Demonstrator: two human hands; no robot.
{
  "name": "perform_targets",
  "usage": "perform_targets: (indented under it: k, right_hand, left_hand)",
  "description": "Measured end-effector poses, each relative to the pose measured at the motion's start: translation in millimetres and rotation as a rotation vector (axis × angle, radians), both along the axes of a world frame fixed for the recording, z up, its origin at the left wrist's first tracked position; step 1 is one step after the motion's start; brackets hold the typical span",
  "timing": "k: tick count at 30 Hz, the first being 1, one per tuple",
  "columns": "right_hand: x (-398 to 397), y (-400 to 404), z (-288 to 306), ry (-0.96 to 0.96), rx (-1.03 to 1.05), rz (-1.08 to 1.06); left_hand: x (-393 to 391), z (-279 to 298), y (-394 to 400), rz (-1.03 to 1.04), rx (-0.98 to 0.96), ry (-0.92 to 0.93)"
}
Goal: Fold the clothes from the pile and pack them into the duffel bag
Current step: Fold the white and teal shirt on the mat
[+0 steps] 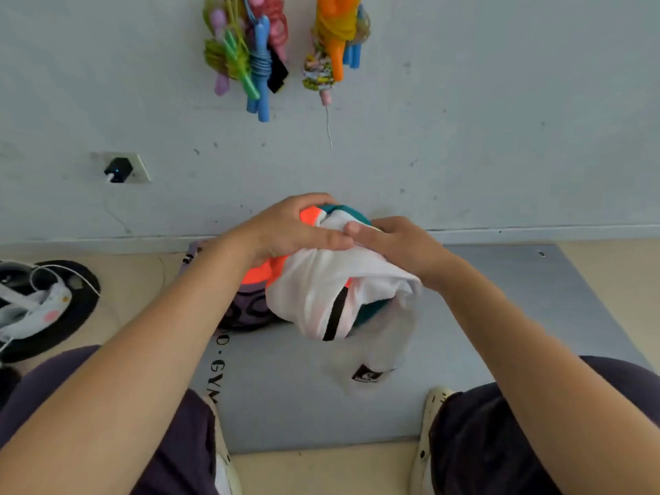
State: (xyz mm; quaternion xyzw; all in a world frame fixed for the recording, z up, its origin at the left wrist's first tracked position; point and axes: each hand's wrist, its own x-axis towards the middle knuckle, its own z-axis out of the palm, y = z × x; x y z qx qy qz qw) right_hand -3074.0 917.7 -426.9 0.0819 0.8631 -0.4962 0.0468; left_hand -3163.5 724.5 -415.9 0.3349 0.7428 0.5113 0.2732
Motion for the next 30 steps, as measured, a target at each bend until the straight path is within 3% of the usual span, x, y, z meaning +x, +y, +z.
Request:
perform_targets:
  k: [3, 6, 11, 13, 17, 19, 23, 26, 28, 30]
  right_hand:
    - [6, 13, 9, 0.049, 0.133, -0.008]
    - [9, 23, 1, 0.15, 0.121, -0.053]
    - [12, 8, -38, 0.034, 0.02, -0.047]
    - [9, 0, -44, 0.003, -0.13, -0.027]
    - [1, -8, -45, -0.024, -0.701, -0.043]
    - [-2, -4, -43, -0.03, -0.801, -0.131]
    - [-8, 16, -42, -0.087, -0.63, -0.268]
    - [-12, 18, -49, -0.03, -0.22, -0.311]
    - [-10, 18, -48, 0.096, -0.122, -0.234]
    - [-2, 13, -41, 0.175, -0.24, 0.007]
  left_hand:
    - [-8, -3, -25, 0.127, -0.134, 0.239]
    - [-12, -26, -45, 0.262, -0.096, 0.157]
    - [-4, -61, -37, 0.211, -0.295, 0.278]
    - [0, -57, -30, 0.148, -0.302, 0.283]
    - [22, -64, -14, -0.152, -0.234, 0.017]
    - [30, -75, -5, -0.2, -0.265, -0.025]
    - [21, -79, -3, -0.02, -0.229, -0.021]
    - [12, -74, -9, -0.004, -0.127, -0.096]
    - [10, -69, -12, -0.015, -0.046, -0.184]
    - [11, -66, -13, -0.025, -0.043, -0.24]
